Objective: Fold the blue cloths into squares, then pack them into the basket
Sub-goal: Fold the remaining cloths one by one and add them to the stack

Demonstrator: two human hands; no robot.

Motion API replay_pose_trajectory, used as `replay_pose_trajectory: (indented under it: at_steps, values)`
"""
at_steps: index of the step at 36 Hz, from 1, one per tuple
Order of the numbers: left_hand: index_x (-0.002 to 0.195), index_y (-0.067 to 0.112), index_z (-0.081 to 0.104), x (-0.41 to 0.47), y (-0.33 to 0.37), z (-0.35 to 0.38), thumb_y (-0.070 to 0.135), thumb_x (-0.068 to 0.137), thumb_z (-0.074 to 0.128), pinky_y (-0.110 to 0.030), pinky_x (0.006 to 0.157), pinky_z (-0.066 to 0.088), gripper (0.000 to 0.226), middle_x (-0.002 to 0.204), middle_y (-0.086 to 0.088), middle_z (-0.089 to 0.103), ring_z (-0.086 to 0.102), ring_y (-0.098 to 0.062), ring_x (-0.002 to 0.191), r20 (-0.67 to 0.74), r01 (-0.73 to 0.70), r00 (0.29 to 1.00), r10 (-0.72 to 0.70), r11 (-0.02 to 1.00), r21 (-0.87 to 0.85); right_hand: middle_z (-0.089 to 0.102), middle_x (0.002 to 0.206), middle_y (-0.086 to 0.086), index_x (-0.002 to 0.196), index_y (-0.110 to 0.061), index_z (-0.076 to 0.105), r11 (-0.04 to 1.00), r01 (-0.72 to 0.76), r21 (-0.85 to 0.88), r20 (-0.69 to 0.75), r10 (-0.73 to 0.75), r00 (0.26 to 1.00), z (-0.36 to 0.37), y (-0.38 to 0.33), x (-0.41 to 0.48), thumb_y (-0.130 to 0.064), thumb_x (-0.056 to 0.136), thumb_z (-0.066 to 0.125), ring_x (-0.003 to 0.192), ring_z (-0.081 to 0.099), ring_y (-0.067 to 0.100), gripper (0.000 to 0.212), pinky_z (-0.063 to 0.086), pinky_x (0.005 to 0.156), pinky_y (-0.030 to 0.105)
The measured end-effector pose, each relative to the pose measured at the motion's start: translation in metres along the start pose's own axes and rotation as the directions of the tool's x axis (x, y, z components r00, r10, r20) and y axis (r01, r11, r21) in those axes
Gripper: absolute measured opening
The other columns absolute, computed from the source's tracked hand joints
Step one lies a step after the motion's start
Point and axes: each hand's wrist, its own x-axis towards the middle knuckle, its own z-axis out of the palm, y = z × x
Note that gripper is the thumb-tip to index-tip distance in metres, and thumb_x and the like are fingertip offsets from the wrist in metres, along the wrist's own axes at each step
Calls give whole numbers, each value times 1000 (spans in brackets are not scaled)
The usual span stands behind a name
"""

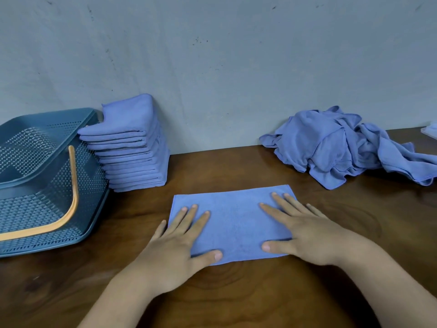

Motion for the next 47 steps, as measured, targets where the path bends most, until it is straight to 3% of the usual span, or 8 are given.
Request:
replay_pose_trajectory:
  at_steps: [6,9,12,18,29,39,43,47]
  values:
    - [160,62,3,-8,-15,-20,93,85,41,-35,131,-5,90,164,39,-19,-18,15,150,18,34,999,-32,994,-106,-4,162,-47,155,-68,18,981,38,189,-20,-35,999,-19,39,-9,-85,79,63,154,-9,-11,89,3,131,36]
    - [158,48,33,-3,-2,-20,83,93,40,-33,127,19,74,161,33,24,22,1,150,-206,66,975,-89,991,-118,46,142,-42,135,-54,57,925,72,374,-331,61,942,-13,38,7,-69,87,69,143,38,-2,51,32,114,25]
    - [149,37,46,23,14,-12,73,98,33,-36,115,38,64,150,18,45,42,-11,138,-383,17,923,-40,998,-64,54,144,-27,140,-46,57,935,98,340,-549,113,828,-3,28,30,-53,100,57,140,46,11,41,40,113,34]
    - [165,51,11,63,29,-5,76,102,25,-50,131,-1,69,174,25,-1,-6,-7,162,-188,-154,969,163,986,60,20,167,-33,162,-48,26,997,-2,71,-350,27,936,8,25,45,-63,108,27,159,7,1,57,6,130,49]
    - [163,55,-7,52,34,5,83,98,15,-51,130,-8,74,173,24,-11,-15,-8,161,-140,-138,979,150,986,91,48,132,-21,141,-38,52,985,-99,-138,-437,29,899,-2,19,32,-66,99,37,118,44,11,52,43,97,37]
    - [162,56,-6,50,31,9,85,96,16,-48,130,-11,75,172,28,-14,-20,-3,159,-147,-141,978,149,988,63,62,82,-10,79,-27,58,954,-134,269,-343,225,912,-14,18,22,-48,78,67,86,54,14,23,49,73,35]
    - [163,54,-1,49,33,10,84,97,19,-47,131,-10,75,172,27,-10,-16,-3,159,-166,-142,975,149,988,56,63,80,-6,93,-22,58,855,-38,517,-353,254,900,-13,19,18,-30,86,69,68,56,14,15,44,63,33]
    - [163,53,0,52,35,8,84,96,18,-49,131,-9,76,172,28,-9,-17,-2,159,-166,-135,976,141,990,50,69,89,7,123,-46,50,735,49,676,-340,252,906,-19,25,10,-29,97,71,75,61,16,38,56,73,41]
